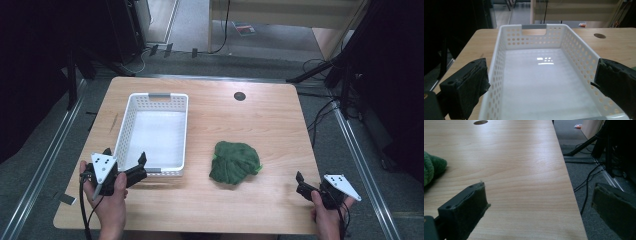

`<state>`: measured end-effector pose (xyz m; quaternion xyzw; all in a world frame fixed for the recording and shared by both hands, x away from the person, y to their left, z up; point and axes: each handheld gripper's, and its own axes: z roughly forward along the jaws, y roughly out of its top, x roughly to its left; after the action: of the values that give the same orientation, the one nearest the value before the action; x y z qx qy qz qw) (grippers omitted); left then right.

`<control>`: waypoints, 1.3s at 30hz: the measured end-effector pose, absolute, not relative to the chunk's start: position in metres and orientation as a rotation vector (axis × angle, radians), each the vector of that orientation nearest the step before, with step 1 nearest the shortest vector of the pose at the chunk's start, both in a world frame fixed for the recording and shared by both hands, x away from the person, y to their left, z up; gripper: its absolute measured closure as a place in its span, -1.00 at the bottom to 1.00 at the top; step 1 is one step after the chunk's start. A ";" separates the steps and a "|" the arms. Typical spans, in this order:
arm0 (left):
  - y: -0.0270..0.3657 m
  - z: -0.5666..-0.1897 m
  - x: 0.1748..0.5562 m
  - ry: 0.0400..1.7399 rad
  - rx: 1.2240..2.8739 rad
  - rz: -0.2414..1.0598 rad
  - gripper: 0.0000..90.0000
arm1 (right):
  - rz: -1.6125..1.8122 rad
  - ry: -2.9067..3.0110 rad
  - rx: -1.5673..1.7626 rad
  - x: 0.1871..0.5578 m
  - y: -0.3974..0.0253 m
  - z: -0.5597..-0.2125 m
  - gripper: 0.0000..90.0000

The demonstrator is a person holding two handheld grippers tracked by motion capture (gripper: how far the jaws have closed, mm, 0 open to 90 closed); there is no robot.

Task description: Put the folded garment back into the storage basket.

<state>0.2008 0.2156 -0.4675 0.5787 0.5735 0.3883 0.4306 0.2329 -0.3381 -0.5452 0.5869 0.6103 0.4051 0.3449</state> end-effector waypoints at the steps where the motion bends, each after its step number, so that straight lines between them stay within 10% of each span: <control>1: 0.212 -0.467 0.202 1.426 1.450 0.966 -1.00 | 1.052 1.585 1.524 0.233 -0.338 -0.545 -0.99; 39: 0.084 -0.474 0.238 1.269 1.614 0.750 -1.00 | 1.069 1.594 1.525 0.234 -0.340 -0.545 -0.99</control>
<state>0.2384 0.0838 -0.4738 0.6555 0.5156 0.3045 0.4601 0.2335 -0.3401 -0.5452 0.5853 0.6121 0.4103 0.3383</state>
